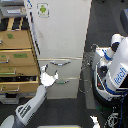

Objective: Opening the fridge

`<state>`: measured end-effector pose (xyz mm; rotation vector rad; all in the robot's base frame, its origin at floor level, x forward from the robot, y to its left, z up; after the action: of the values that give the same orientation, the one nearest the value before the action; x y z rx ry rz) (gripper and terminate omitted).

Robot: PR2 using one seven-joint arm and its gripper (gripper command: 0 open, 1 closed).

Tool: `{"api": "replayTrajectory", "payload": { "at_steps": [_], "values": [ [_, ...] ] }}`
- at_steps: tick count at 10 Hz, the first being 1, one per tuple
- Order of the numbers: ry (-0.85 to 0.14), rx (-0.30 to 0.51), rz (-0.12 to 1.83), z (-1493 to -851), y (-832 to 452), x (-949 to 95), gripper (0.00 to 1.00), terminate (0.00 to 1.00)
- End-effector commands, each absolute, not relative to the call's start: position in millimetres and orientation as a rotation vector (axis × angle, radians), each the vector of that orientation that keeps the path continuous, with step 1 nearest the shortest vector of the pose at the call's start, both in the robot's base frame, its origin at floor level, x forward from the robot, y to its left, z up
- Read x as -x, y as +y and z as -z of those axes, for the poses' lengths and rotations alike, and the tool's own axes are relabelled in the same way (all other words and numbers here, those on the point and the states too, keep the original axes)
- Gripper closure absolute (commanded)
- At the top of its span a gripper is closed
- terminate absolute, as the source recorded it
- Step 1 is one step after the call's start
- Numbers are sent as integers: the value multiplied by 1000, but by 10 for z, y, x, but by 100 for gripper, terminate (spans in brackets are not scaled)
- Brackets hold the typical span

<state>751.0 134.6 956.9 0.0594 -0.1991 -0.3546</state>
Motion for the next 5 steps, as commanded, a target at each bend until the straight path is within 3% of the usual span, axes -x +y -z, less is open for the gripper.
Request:
{"api": "replayTrajectory", "payload": {
  "at_steps": [1,5],
  "values": [
    [-229,-136,46,-10784,1704,-8658,0,0],
    [-244,-233,81,-11311,2062,-8645,0,0]
  ]
}}
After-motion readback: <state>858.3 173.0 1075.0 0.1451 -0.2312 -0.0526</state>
